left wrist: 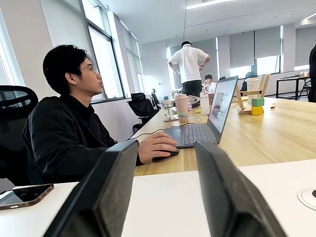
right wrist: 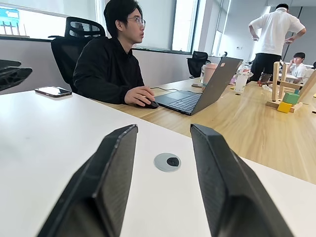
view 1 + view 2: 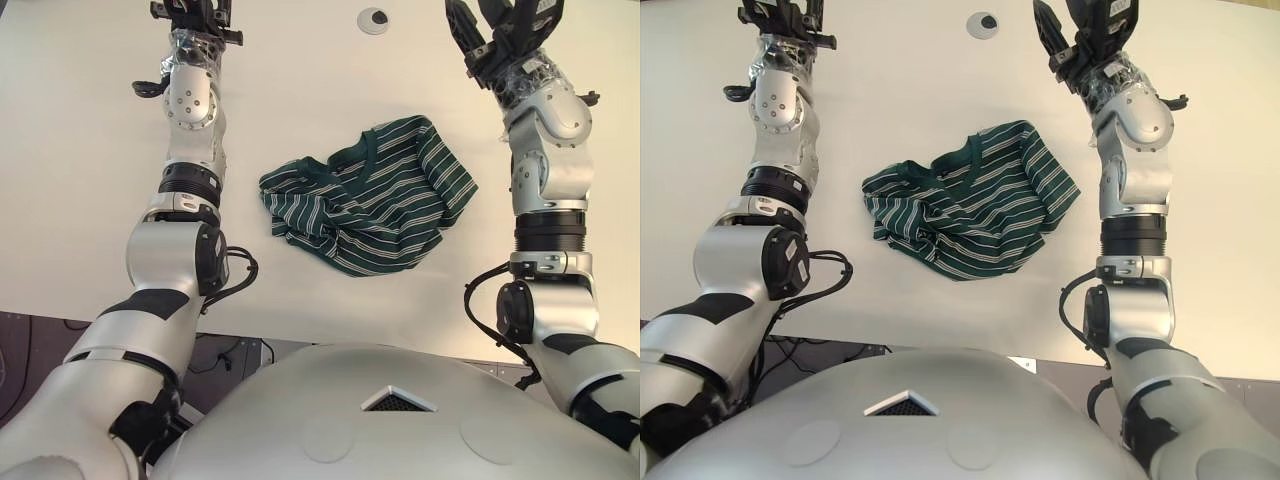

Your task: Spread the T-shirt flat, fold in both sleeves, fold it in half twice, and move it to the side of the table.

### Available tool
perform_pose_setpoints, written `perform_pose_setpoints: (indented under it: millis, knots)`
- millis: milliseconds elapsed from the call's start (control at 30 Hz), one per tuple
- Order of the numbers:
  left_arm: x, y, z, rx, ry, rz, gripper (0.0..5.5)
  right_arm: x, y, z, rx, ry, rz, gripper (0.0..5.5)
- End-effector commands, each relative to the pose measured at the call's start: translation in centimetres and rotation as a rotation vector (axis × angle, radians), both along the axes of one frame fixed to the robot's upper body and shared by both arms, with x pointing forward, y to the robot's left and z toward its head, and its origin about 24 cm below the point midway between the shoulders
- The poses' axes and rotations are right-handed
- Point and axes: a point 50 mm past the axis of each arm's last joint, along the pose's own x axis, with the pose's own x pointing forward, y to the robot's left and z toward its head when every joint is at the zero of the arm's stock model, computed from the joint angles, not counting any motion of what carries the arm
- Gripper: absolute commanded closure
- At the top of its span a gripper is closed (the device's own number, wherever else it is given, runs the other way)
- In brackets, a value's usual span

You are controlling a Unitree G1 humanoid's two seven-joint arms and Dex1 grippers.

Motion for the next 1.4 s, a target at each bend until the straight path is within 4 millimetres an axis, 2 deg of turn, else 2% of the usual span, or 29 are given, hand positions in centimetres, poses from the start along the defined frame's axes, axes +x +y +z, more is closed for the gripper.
perform_pose_setpoints:
  millis: [33,167,400,667,767,800,867,933,1033,1100,1167,1267,1400]
  knots:
    - [0.0,0.1,-0.2,0.005,0.014,-0.002,3.46,0.4,0.4,0.6,-0.008,-0.023,0.007,3.55]
    - [-0.2,0.3,-0.5,0.011,0.021,0.0,3.46,0.2,0.8,-0.2,-0.012,-0.003,0.017,3.55]
    - [-0.1,0.0,-0.4,0.001,0.019,0.001,3.46,0.5,1.0,0.1,-0.028,-0.001,0.033,3.55]
    - [0.2,1.0,-0.5,-0.152,0.068,0.033,3.46,1.1,0.9,0.8,-0.07,-0.007,0.039,3.55]
    - [0.1,1.5,-1.1,-0.171,0.116,0.006,3.46,1.2,1.0,0.4,-0.061,0.034,0.025,3.55]
    - [0.0,1.5,-1.3,-0.171,0.128,-0.028,3.46,1.2,1.1,0.1,-0.075,0.057,0.019,3.55]
    - [-0.4,1.0,-1.6,-0.206,0.175,-0.227,3.46,1.2,1.4,-0.6,-0.101,0.125,0.022,3.55]
    - [-1.2,0.5,-1.5,-0.199,0.248,-0.491,3.46,0.7,1.9,-1.4,-0.146,0.215,0.143,3.55]
    - [-3.7,0.7,-0.5,-0.198,0.406,-0.904,3.46,-0.1,2.6,-2.5,-0.224,0.358,0.332,3.55]
    - [-5.2,1.2,0.0,-0.228,0.499,-1.072,3.46,-0.4,3.2,-3.1,-0.28,0.42,0.394,3.55]
    - [-6.5,1.9,-0.5,-0.159,0.612,-1.135,3.46,-0.2,3.6,-3.7,-0.343,0.467,0.398,3.55]
    - [-7.6,2.7,-1.8,-0.021,0.771,-1.133,3.46,-0.1,3.6,-4.5,-0.427,0.525,0.399,3.55]
    - [-7.8,2.8,-3.6,0.129,0.878,-1.088,3.46,0.4,3.3,-5.1,-0.507,0.564,0.391,3.55]
